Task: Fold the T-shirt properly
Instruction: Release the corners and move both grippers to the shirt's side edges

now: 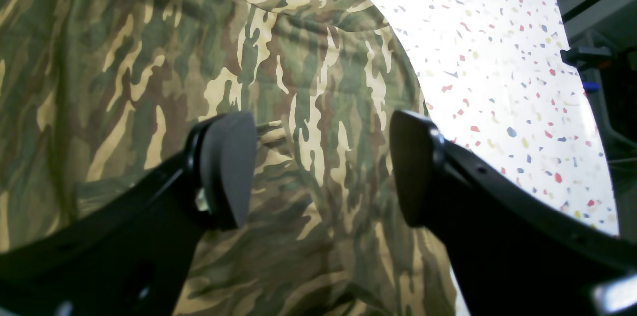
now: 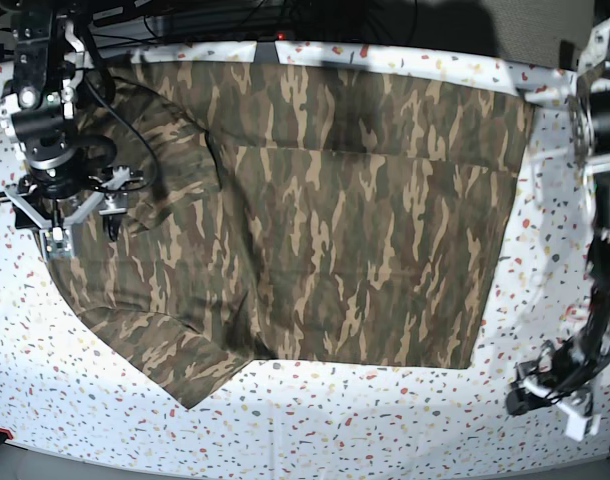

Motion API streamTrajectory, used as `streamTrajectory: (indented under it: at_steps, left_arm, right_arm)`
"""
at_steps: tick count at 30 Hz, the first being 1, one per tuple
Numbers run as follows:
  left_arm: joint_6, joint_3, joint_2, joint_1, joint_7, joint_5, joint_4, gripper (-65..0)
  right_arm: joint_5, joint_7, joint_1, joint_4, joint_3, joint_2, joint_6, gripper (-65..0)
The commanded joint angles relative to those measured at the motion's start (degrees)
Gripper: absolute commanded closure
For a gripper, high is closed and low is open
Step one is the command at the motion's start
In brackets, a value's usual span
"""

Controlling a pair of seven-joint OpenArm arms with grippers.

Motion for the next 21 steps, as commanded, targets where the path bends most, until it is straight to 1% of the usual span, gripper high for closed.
streamTrajectory:
  at_steps: [1,3,6,8,10,13,15,19,21]
  left_arm:
    - [-0.7,1.9,0.7,-4.5,-1.6,0.3,-2.2,-30.5]
    - [-0.6,6.3,3.2,-9.7,-2.1,4.1,-8.8,-30.5]
    - [-0.6,12.2,7.1,-15.6,-4.8,11.5,-18.8,-30.5]
    - [-0.4,15.2,9.5,-18.5,-7.8,16.5,-25.7,-30.5]
    - [-0.3,17.1,10.9,-20.1,-12.3,19.1,-32.5,-30.5]
    - [1.8,17.6,11.3,-20.7,-18.1,17.8,-39.3,-30.5]
    - [1.8,17.6,11.3,-20.4,-21.6,16.6,-41.9,-30.5]
    - [1.8,17.5,11.3,-18.4,-30.5,13.0,-44.4,-30.5]
    - [1.8,17.5,11.6,-16.7,-31.9,10.5,-44.5,-30.5]
  right_arm:
    - [-0.1,1.0,0.3,1.0,0.4,0.5,-0.3,-41.5]
    - [-0.1,0.4,0.3,1.0,0.4,0.3,-0.3,-41.5]
    - [-0.1,-0.6,0.3,1.0,0.4,0.0,-0.3,-41.5]
    - [-0.2,-1.6,0.3,1.0,0.4,0.0,-0.3,-41.5]
    - [-0.2,-2.6,0.3,1.0,0.4,0.0,-0.3,-41.5]
    - [-0.1,-3.5,0.3,1.0,0.4,0.0,-0.3,-41.5]
    - [-0.1,-3.8,0.3,1.0,0.4,0.0,-0.3,-41.5]
    - [-0.1,-4.9,0.3,1.0,0.4,0.0,-0.3,-41.5]
    - [-0.1,-5.2,0.3,1.0,0.4,0.0,-0.3,-41.5]
